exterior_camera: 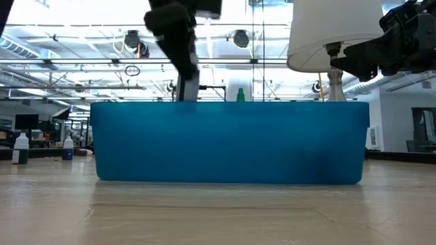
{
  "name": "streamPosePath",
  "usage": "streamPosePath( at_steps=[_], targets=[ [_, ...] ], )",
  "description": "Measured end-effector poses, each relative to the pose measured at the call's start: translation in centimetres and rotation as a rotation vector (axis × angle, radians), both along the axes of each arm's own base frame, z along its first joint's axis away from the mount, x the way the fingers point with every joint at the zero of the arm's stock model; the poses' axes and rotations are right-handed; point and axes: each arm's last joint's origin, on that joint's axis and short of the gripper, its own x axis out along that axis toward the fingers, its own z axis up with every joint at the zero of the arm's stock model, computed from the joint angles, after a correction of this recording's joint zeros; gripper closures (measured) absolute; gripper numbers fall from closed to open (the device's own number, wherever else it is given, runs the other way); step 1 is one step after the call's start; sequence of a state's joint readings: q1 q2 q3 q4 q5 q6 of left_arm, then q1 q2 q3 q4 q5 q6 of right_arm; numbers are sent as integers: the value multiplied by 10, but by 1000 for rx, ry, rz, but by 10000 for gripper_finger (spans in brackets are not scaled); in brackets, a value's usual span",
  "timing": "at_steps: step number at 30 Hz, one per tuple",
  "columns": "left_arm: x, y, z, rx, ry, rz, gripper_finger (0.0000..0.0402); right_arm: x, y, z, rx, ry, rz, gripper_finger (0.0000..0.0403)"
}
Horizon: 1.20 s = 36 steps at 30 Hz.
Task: Pick & Place food coloring
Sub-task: Put the large purple food coloring bottle into the blue bin, then put the small red food coloring bottle into the blue bin
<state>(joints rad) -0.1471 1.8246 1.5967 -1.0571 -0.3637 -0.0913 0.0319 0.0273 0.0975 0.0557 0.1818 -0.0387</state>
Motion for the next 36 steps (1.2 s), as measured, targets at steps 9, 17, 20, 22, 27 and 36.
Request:
streamPosePath(
  at_steps=[9, 17, 20, 22, 27, 36],
  targets=[
    [32, -8, -49, -90, 53, -81, 262, 0, 0, 0, 0, 0, 0, 130],
    [46, -3, -62, -139, 16, -102, 263, 0, 0, 0, 0, 0, 0, 132],
    [49, -2, -63, -152, -2, -108, 263, 0, 0, 0, 0, 1, 0, 132],
    [49, -2, -66, -148, 7, -104, 263, 0, 0, 0, 0, 0, 0, 130],
    [50, -2, -69, -151, 8, -80, 235, 0, 0, 0, 0, 0, 0, 130],
    [50, 0, -68, -99, 2, -63, 104, 0, 0, 0, 0, 0, 0, 129]
  ],
)
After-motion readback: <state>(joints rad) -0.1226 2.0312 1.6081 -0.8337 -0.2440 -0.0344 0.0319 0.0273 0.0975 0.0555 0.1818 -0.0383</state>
